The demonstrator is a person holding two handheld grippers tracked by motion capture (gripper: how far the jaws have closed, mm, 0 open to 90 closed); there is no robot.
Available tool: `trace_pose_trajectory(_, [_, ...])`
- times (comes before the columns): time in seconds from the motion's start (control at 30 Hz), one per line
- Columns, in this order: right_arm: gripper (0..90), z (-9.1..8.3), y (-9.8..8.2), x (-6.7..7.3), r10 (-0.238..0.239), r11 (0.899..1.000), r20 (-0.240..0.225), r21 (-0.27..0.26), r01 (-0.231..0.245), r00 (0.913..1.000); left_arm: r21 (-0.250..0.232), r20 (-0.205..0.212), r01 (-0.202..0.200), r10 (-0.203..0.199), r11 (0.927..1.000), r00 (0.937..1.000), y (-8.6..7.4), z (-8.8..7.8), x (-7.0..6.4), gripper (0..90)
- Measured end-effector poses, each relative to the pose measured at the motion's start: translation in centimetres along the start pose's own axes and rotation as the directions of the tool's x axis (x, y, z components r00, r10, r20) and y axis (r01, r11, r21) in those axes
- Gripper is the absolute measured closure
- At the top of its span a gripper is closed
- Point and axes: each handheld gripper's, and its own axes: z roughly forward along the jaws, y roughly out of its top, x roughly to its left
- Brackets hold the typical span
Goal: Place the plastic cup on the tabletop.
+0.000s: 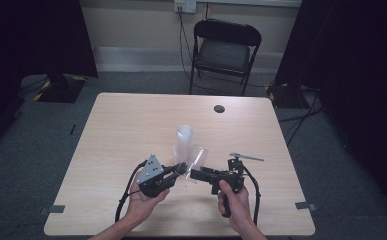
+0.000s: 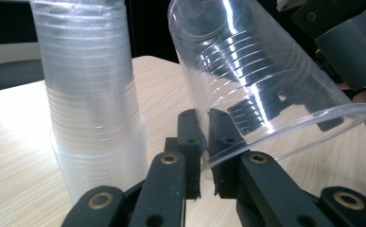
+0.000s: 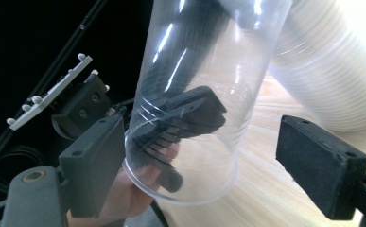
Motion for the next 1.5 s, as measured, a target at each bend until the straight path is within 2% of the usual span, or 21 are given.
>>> trace_pose_trajectory(0.2, [17.9, -0.1, 0.1, -0.2, -0.02, 1.0, 0.003, -0.002, 0.02, 0.9998, 0.026, 0.012, 0.019, -0.019, 0.9995, 0.9997, 0.1, 0.0, 0.4, 84.2])
trace_pose_trajectory(0.3, [18.7, -0.2, 0.2, -0.3, -0.023, 1.0, 0.007, -0.001, 0.023, 0.9997, 0.032, 0.018, 0.041, -0.041, 0.9986, 0.999, 0.3, 0.0, 0.5, 84.1])
trace_pose_trajectory(0.53, [21.7, -0.8, 0.3, -0.6, -0.063, 0.998, 0.052, -0.007, 0.064, 0.9966, 0.088, 0.03, 0.071, -0.074, 0.9936, 0.9968, 0.5, 0.1, 0.8, 84.4])
trace_pose_trajectory(0.63, [22.1, -1.0, 0.3, -0.8, -0.08, 0.997, 0.07, -0.005, 0.081, 0.9943, 0.112, 0.036, 0.068, -0.073, 0.9914, 0.9967, 0.8, 0.1, 0.8, 84.6])
trace_pose_trajectory(0.87, [23.5, -1.6, 0.4, -1.1, -0.123, 0.992, 0.122, -0.002, 0.124, 0.9849, 0.145, 0.061, 0.115, -0.125, 0.9827, 0.9903, 1.2, -0.3, 1.0, 85.3])
trace_pose_trajectory(1.07, [25.8, -1.8, 0.3, -1.2, -0.176, 0.984, 0.171, 0.026, 0.174, 0.9695, 0.179, 0.095, 0.142, -0.16, 0.9736, 0.9825, 1.4, -0.5, 1.3, 85.8])
trace_pose_trajectory(1.17, [26.3, -1.8, 0.3, -1.1, -0.211, 0.978, 0.203, 0.046, 0.206, 0.9562, 0.204, 0.113, 0.153, -0.178, 0.967, 0.9774, 1.5, -0.5, 1.4, 85.8])
trace_pose_trajectory(1.2, [26.3, -1.7, 0.3, -1.1, -0.221, 0.975, 0.211, 0.054, 0.215, 0.9521, 0.206, 0.112, 0.15, -0.175, 0.967, 0.9782, 1.5, -0.5, 1.3, 85.8])
trace_pose_trajectory(1.33, [26.0, -1.6, 0.2, -0.9, -0.285, 0.958, 0.252, 0.092, 0.27, 0.9249, 0.214, 0.114, 0.154, -0.182, 0.9645, 0.9768, 1.6, -0.6, 1.3, 85.8])
trace_pose_trajectory(1.37, [26.0, -1.6, 0.2, -0.9, -0.298, 0.954, 0.256, 0.1, 0.281, 0.9199, 0.216, 0.113, 0.151, -0.178, 0.9647, 0.9774, 1.6, -0.7, 1.3, 85.7])
trace_pose_trajectory(1.43, [26.1, -1.6, 0.2, -0.7, -0.311, 0.949, 0.253, 0.125, 0.288, 0.9159, 0.229, 0.119, 0.154, -0.184, 0.9613, 0.9757, 1.7, -0.7, 1.3, 85.8])
trace_pose_trajectory(1.47, [26.1, -1.6, 0.2, -0.5, -0.329, 0.943, 0.262, 0.132, 0.304, 0.907, 0.233, 0.12, 0.153, -0.185, 0.9604, 0.9754, 1.8, -0.8, 1.3, 85.7])
trace_pose_trajectory(1.5, [26.0, -1.6, 0.1, -0.3, -0.355, 0.934, 0.275, 0.14, 0.328, 0.8934, 0.239, 0.122, 0.149, -0.182, 0.9593, 0.9756, 1.9, -0.8, 1.3, 85.8])
